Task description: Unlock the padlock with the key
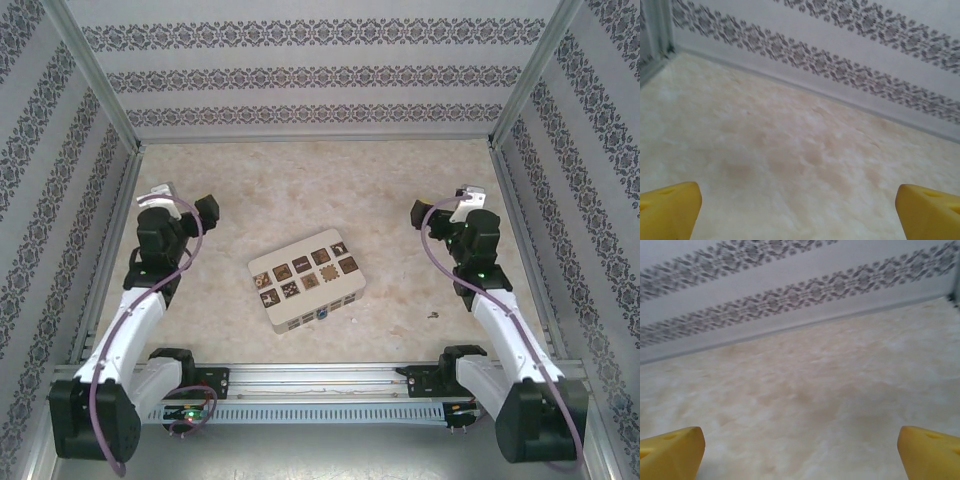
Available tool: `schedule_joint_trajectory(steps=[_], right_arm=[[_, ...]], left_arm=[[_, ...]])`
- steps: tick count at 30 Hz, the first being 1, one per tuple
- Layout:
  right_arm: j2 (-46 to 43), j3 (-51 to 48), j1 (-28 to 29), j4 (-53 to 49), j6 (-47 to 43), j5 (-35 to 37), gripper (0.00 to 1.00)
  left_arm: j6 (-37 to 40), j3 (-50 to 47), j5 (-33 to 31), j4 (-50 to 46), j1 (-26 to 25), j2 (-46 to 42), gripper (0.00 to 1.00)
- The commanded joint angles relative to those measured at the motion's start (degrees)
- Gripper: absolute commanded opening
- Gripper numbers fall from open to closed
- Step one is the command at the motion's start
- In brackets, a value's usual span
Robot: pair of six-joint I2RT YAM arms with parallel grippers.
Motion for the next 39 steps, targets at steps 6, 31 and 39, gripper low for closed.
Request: schedule_joint_trajectory(steps=[6,31,39], right_arm=[[0.3,2.9,2.4,-18.6,14.6,-21.3,0.98],[24.3,10.8,24.1,-24.3,12.0,-24.7,0.98],[26.7,12.4,24.7,-25.0,11.6,-26.3,0.98]], left_arm=[[-11.3,3.9,19.3,-34.8,0.5,-6.5,0.99],[-23.0,-6.6,38.0,-19.2,-17.0,6.1,0.99],[-23.5,-2.1,36.3,-14.4,-20.0,13.7,1.00]])
